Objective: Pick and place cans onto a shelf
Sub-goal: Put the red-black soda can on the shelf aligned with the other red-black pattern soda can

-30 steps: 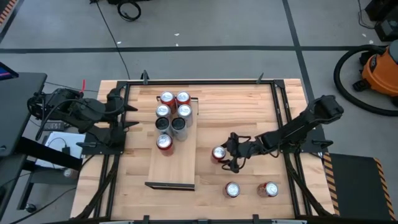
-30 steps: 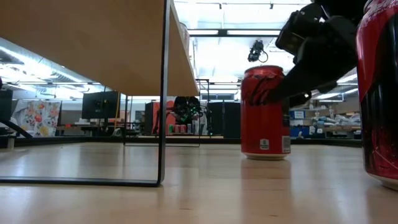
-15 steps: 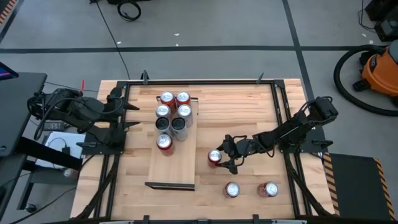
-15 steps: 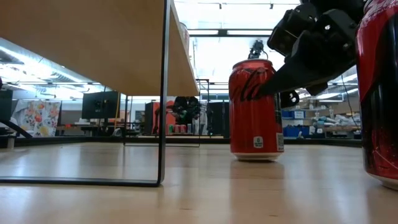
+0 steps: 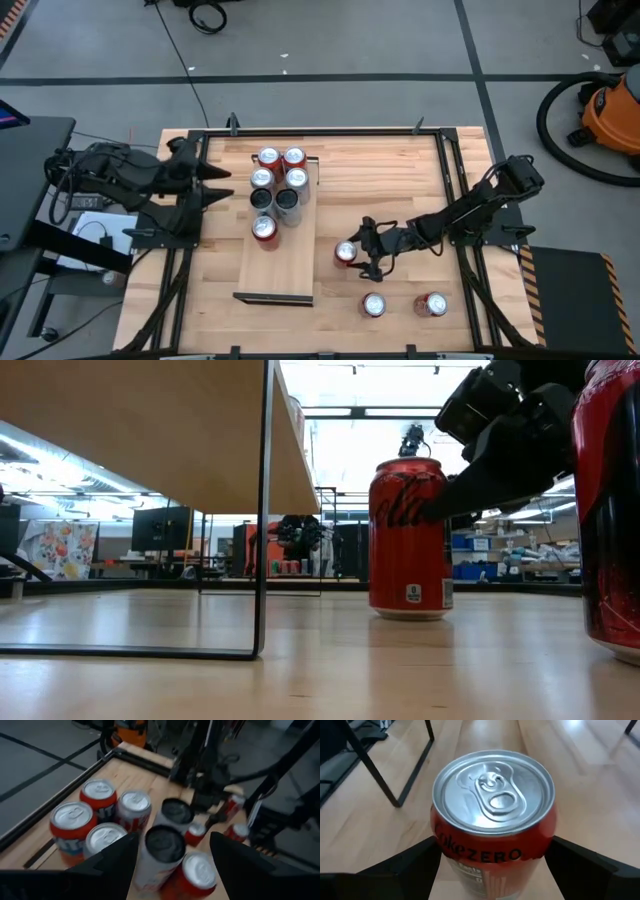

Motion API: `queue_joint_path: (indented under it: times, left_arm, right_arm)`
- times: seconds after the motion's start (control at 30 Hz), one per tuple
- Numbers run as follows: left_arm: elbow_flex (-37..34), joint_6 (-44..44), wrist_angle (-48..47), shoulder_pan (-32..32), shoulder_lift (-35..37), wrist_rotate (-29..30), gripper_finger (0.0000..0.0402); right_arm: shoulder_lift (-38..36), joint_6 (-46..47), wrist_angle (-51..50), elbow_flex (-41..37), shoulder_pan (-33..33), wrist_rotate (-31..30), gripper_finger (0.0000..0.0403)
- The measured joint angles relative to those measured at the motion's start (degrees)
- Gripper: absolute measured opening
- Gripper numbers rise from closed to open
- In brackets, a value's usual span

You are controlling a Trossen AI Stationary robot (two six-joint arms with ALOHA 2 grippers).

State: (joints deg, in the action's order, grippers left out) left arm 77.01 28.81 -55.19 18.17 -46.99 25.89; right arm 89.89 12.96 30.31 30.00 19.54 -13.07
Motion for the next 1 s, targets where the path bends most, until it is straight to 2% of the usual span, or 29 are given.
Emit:
queue_joint_path:
  times: [0.5, 0.73, 1.0]
  left_arm:
    - [0.00, 1.28, 9.44, 0.00, -0.23, 0.00, 0.0258]
    - [0.00, 3.61, 9.59, 0.00, -0.25, 0.00, 0.0258]
    - [0.00, 3.54, 9.44, 0.00, -0.26, 0.00, 0.0258]
  right_arm:
    - [0.00, -2.06, 0.84, 0.02, 0.27, -1.71, 0.0344]
    - [0.00, -0.12, 1.03, 0.02, 0.27, -1.91, 0.0314]
    - [0.00, -0.03, 0.76, 0.37, 0.26, -1.91, 0.0314]
